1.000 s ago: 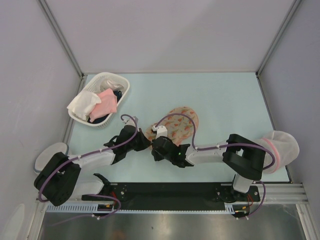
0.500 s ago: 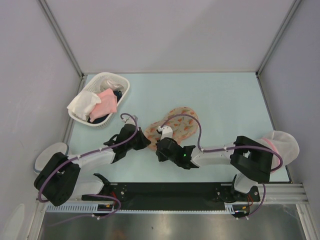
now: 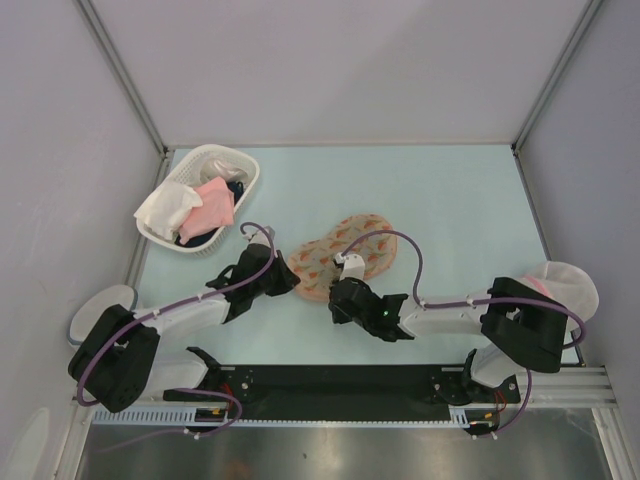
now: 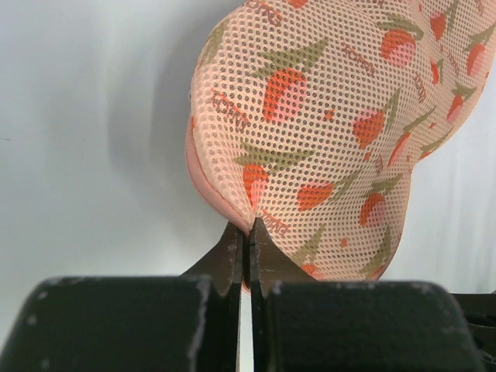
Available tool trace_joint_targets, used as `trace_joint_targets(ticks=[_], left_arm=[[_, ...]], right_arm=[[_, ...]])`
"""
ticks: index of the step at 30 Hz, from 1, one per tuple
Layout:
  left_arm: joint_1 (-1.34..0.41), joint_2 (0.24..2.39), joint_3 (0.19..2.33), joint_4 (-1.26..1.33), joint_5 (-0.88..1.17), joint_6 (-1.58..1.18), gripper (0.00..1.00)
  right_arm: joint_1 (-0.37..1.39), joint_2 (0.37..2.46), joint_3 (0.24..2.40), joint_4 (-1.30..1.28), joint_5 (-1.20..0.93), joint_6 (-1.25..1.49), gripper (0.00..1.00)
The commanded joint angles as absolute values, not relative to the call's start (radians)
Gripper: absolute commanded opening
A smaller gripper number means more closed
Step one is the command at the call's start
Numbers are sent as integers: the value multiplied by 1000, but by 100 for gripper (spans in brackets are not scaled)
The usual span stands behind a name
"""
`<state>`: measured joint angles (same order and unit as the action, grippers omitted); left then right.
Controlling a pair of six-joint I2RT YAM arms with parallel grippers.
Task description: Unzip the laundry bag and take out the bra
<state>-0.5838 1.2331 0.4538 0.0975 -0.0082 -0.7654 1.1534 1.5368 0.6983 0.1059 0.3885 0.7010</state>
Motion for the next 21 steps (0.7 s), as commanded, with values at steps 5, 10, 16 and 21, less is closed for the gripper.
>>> trace_joint_targets(ticks=[5,10,16,21], left_arm=[[-557,1236,511,84,-74,-707,0],[-554,1236,517,81,-77,-701,0],[-554,1265,543,83,-74,-677,0],[-554,1339,615,89,-95,-614,0]], right_arm=[[1131,1488,669,69,442,715,0],[1126,1488,663,71,443,716,0],[1126,1485,664,77,433,710,0],[1129,1485,676,75,407,704,0]])
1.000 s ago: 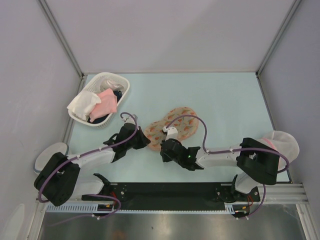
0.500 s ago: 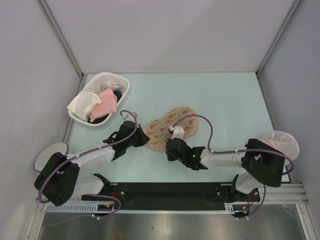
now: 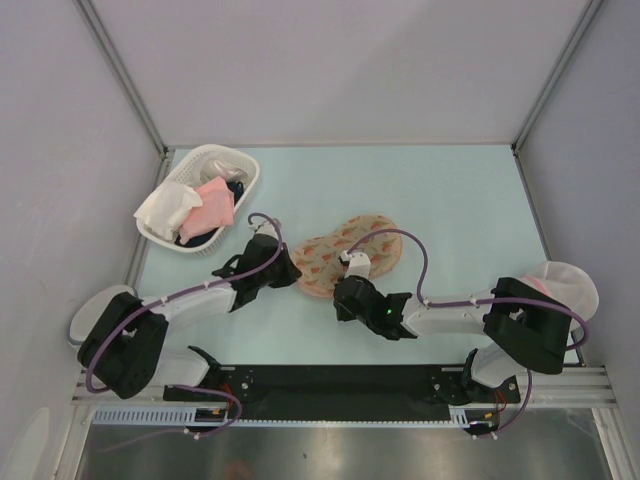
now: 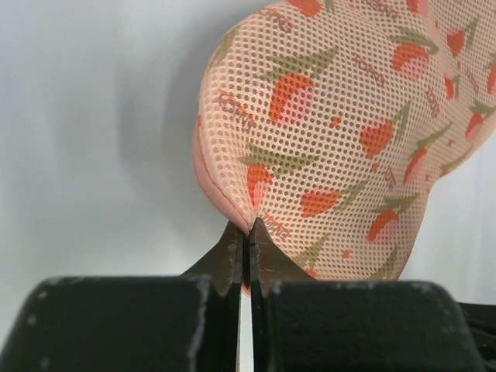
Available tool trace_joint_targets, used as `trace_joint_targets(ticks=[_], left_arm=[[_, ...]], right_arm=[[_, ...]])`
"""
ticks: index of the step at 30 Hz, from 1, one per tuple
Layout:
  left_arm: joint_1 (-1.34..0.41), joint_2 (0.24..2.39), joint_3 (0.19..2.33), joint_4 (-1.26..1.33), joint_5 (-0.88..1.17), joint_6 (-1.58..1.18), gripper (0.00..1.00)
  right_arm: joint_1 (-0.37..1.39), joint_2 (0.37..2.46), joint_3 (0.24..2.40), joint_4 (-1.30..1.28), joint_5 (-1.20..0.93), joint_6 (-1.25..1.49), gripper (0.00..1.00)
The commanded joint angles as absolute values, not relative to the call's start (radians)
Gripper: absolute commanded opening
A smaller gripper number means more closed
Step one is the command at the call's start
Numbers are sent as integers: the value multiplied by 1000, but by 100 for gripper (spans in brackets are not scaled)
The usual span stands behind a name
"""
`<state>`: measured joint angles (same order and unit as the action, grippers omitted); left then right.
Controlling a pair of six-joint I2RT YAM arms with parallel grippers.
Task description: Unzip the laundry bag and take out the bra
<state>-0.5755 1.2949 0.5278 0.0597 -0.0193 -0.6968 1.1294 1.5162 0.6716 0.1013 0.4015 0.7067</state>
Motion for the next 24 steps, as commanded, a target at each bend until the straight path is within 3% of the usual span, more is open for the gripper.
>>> trace_joint_targets(ticks=[1,3,5,6,9,12,16,20,24], left_arm=[[-554,1353,632,89,-101,-606,3],[-555,1399,678,87,-103,-585,10],[-555,1425,718,87,-91,-572,31],[-555,1439,727,87,-86,-560,53],[-554,1427,730,75,-86,-555,91],[-555,1393,695,52,-98,-566,98],[-557,1306,617,31,-72,-600,98],[-557,1235,522,46,-35,-659,94],[-560,1201,473,92,15,-696,81]], right_arm=[[1129,1486,681,78,403,706,0],[1135,1494,689,86,379,704,0],[1137,1509,707,104,339,695,0],[1137,1537,721,103,333,692,0],[1144,1587,778,95,319,683,0],[1144,1623,825,106,301,673,0],[1143,1666,890,114,285,647,0],[1143,1698,940,115,272,629,0],[1143,1716,957,127,261,629,0]])
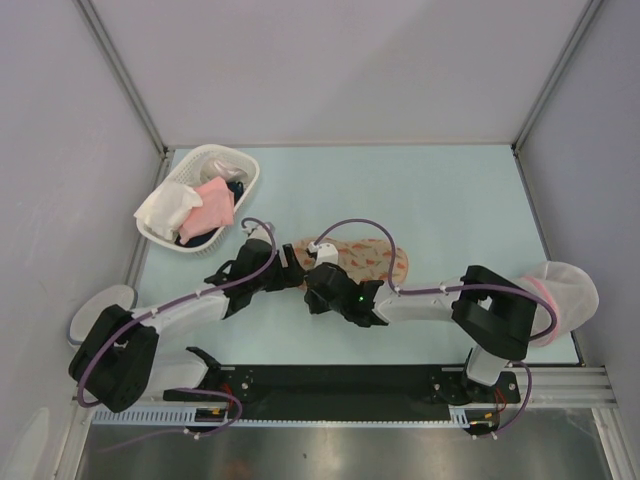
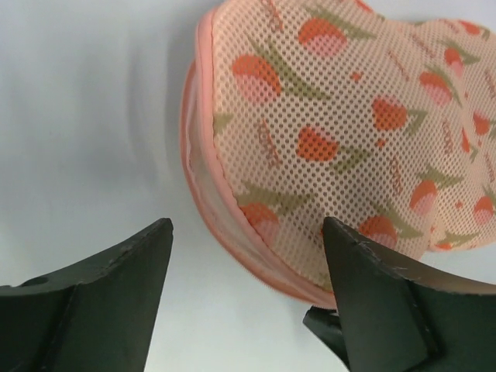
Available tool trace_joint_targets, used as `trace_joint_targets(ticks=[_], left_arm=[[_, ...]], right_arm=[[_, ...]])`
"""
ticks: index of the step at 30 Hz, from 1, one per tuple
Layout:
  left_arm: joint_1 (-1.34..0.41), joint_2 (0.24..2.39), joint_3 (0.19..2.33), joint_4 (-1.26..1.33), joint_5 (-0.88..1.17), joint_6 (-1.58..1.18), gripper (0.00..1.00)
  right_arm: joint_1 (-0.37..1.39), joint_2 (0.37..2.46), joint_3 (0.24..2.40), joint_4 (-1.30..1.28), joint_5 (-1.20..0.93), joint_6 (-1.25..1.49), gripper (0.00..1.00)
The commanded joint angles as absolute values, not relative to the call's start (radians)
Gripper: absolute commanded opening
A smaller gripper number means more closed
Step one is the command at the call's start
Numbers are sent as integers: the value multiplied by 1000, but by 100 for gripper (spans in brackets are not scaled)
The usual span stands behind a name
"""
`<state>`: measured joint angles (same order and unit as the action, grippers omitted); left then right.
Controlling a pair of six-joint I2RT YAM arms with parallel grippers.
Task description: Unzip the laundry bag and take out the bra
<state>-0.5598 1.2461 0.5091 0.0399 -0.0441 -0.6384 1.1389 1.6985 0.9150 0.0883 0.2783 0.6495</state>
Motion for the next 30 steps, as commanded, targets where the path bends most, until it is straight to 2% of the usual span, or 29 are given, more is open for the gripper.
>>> trace_joint_targets(ticks=[1,5,6,8,9,11,12,13,30], left_arm=[[-560,1203,469,103,17,-701,78],[-560,1213,468,120,9,-707,63],[-560,1226,468,130,8,-709,52],[-560,1239,468,143,6,-713,41],[-560,1252,471,146,6,-715,26],[-560,1265,483,149,5,-715,13],[-560,1270,489,143,5,-715,2],[-560,1278,494,140,5,-712,0],[-538,1281,528,106,-46,-672,0]], right_arm=[[1143,1720,957,130,258,630,0],[1143,1723,954,133,252,640,0],[1143,1723,953,133,252,640,0],[1143,1723,953,132,253,643,0],[1144,1723,954,126,255,646,0],[1143,1720,956,120,258,644,0],[1143,1720,957,114,259,649,0],[1143,1720,957,110,259,650,0],[1146,1621,854,110,296,698,0]])
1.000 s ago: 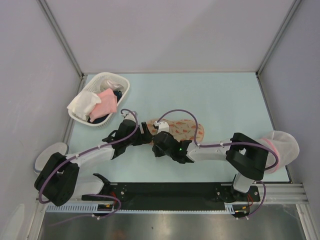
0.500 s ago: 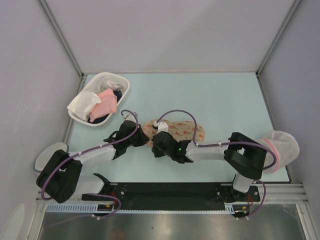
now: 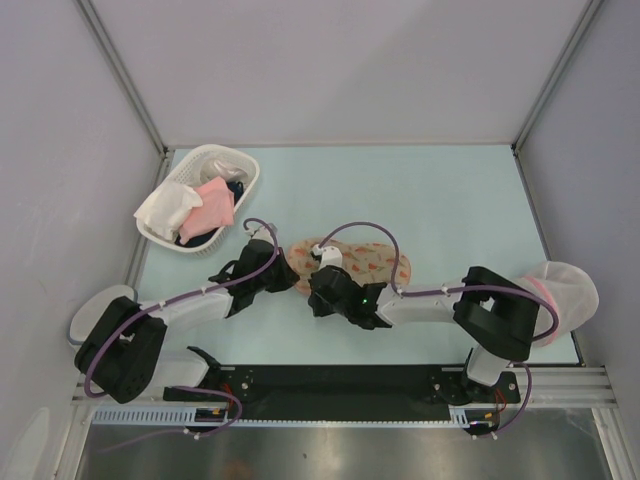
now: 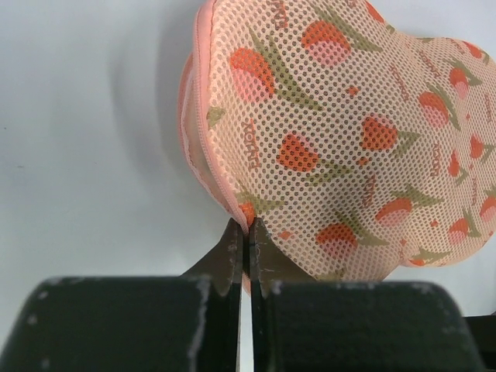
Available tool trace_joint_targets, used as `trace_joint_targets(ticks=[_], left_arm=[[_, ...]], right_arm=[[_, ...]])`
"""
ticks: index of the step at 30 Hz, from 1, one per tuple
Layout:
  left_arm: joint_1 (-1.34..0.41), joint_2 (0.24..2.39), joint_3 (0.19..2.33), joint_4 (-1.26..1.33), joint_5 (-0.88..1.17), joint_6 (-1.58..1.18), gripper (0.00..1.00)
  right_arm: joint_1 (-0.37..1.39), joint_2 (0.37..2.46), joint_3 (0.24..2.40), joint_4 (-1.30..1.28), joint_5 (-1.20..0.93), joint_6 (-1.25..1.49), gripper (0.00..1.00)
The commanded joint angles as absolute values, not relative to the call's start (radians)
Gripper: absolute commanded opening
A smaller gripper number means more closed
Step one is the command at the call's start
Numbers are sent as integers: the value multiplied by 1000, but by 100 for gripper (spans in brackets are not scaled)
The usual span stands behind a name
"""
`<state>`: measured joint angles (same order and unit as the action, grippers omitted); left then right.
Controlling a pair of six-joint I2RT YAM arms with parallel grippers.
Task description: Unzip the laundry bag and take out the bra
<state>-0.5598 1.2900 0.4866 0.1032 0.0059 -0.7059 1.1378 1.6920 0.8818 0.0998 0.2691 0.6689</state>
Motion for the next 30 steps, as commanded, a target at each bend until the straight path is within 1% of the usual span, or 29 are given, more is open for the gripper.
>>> trace_joint_targets(ticks=[1,12,23,24,25,26,27,28,29,30], left_arm=[[-535,1281,531,106,-46,-669,0],[-489,1321,580,97,-43,-634,0],[-479,1419,672,106,-25,-592,0],[-479,1430,679,106,-11,-588,3],[-479,1430,686,104,-9,-581,9],[-479,1428,684,106,-9,-581,29],[-479,1414,681,107,-9,-583,40],[-479,1404,669,107,-9,-584,64],[-479,1391,661,107,-9,-587,72],[-479,1367,652,107,-9,-595,78]], right_arm=[[1144,1614,841,107,305,703,0],[1143,1529,733,75,356,762,0],[1134,1532,722,75,356,765,0],[1134,1535,724,78,351,764,0],[1134,1539,730,80,351,762,0],[1134,1543,735,83,348,761,0],[1134,1546,739,84,345,758,0],[1134,1549,742,87,341,756,0],[1134,1558,752,94,336,753,0],[1134,1565,755,97,330,750,0]])
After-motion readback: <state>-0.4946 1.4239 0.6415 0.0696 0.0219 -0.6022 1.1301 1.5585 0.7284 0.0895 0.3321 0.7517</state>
